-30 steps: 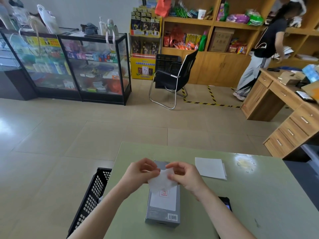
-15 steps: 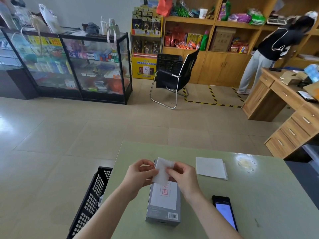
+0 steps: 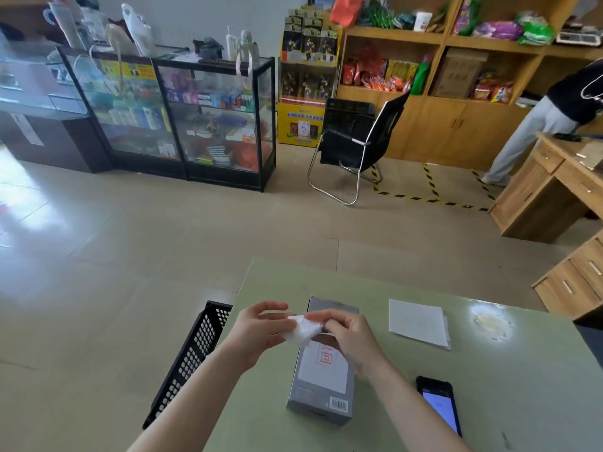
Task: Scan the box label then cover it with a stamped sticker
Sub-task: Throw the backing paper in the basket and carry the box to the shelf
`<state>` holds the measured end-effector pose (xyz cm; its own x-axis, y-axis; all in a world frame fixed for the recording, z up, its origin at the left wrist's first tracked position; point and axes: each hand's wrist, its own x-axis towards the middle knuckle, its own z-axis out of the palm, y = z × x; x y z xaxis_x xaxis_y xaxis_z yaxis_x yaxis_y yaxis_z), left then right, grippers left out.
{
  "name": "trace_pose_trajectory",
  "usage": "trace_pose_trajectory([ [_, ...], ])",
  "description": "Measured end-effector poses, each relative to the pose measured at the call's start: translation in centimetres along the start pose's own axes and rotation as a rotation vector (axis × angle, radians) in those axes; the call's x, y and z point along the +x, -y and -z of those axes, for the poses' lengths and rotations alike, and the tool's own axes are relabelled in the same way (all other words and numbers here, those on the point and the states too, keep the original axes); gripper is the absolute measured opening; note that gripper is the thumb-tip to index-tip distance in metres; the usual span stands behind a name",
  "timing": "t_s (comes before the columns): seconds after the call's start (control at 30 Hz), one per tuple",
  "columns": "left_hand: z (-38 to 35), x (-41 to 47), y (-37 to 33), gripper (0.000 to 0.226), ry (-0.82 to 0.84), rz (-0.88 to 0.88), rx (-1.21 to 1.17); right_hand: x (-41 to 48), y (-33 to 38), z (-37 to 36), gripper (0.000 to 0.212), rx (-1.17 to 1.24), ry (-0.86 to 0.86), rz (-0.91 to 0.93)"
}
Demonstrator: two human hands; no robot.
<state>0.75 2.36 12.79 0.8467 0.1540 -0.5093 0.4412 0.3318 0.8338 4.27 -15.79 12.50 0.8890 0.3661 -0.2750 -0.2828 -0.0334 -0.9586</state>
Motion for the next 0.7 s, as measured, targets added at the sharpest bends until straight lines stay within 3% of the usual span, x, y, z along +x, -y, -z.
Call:
trace_pose_trajectory([
  [0.07,0.8,-0.4,0.3,0.031,-0.065,-0.058,-0.001,0.4,0.0,-0.7,0.03,0.104,0.041,-0.09],
  [0.17,2.0,-1.1,0.7,0.028,-0.138,-0.132,0.016,0.9,-0.8,-2.2,0.014,-0.029,0.069,-0.089],
  [0.3,4.4,-1.0,1.6,0.022,-0.225,-0.219,0.071,2.0,-1.5,-4.9,0.013,-0.17,0.008,-0.057],
  [0.47,8.6,-0.1,3.0,0.027,-0.238,-0.268,0.215,4.1,-2.7,-9.6,0.009,-0.147,-0.102,-0.073],
  [0.7,17.4,3.0,2.7,0.031,-0.388,-0.248,0.468,7.6,-5.0,-17.9,0.012,-0.249,-0.094,-0.155],
])
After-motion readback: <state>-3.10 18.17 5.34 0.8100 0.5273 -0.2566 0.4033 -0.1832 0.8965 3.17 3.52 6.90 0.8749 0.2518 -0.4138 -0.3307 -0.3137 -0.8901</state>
